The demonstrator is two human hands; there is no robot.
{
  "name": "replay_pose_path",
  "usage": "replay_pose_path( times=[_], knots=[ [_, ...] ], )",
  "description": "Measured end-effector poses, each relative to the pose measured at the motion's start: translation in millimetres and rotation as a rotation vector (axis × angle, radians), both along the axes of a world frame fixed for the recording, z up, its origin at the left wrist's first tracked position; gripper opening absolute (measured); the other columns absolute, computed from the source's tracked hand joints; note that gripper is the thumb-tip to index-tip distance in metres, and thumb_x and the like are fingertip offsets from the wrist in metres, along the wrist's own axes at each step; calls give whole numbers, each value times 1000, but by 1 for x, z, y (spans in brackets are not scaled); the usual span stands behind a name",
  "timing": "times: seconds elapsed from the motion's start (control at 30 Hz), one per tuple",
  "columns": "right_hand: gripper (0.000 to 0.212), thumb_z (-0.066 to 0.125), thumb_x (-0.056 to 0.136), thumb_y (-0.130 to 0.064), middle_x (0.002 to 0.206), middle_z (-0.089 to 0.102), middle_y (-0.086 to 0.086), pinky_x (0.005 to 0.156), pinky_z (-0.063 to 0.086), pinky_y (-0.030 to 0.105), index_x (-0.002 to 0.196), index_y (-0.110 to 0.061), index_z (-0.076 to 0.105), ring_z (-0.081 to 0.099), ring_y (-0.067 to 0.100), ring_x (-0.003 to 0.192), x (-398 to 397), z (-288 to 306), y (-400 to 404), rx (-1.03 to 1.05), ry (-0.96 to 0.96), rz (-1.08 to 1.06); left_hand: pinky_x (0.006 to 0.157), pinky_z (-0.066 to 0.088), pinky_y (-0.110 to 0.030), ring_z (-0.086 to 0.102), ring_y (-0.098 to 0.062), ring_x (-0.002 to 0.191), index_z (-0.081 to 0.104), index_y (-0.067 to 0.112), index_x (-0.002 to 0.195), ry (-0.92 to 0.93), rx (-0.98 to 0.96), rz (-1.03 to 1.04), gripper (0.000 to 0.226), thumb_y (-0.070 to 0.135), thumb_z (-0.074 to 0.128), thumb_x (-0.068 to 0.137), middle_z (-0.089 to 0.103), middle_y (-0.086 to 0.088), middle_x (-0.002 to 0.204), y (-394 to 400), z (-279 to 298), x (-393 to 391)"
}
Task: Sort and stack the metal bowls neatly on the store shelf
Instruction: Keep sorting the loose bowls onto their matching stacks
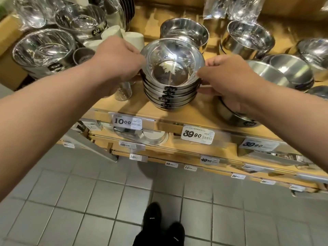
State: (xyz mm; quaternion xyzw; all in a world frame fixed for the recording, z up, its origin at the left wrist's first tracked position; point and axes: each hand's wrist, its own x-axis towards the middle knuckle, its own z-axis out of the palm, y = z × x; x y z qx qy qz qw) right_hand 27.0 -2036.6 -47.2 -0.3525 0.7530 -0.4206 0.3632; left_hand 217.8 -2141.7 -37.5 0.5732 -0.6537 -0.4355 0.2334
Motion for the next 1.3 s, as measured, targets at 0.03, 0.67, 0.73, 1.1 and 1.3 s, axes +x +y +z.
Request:
replay_pose_path(
  times=[0.03, 0.67, 0.73, 1.1, 1.3],
  knots=[
    [30, 67, 92, -12, 111, 72, 22, 66, 63, 25, 108, 13, 66, 73, 26, 100, 0, 1, -1, -6, 31, 6, 52, 58, -23, 74, -28, 76, 73, -8, 95, 9, 5, 8, 14, -2, 62, 88, 70, -20, 88, 1, 0, 1],
    [4, 64, 93, -15, 93, 62, 4, 71, 63, 32, 93, -12, 63, 61, 12, 84, 6, 11, -13, 120, 132, 58, 62, 64, -31, 74, -27, 85, 65, -1, 116, -46, 45, 58, 25, 1, 61, 92, 70, -19, 109, 10, 10, -9],
    [10, 64, 91, -13, 84, 52, 2, 83, 60, 37, 85, -15, 56, 53, 11, 77, 5, 9, -17, 117, 184, 36, 64, 65, -35, 74, -29, 82, 65, -2, 116, -55, 45, 70, 25, 0, 64, 90, 70, -20, 107, 9, 10, -9],
    [26, 61, 93, -19, 72, 38, -3, 73, 38, 31, 74, -18, 43, 43, 16, 83, 7, 14, -27, 184, 264, 78, 54, 56, -14, 64, -14, 70, 65, 3, 101, -83, 2, 85, 16, 13, 67, 89, 66, -5, 88, 3, 6, -7],
    [25, 56, 94, -11, 102, 48, 4, 76, 44, 28, 118, -6, 59, 46, 17, 92, 16, 18, -35, 217, 116, 27, 59, 60, -21, 68, -18, 72, 65, 8, 89, -128, 20, 58, 7, 13, 69, 88, 70, -8, 88, 3, 9, -9]
  ],
)
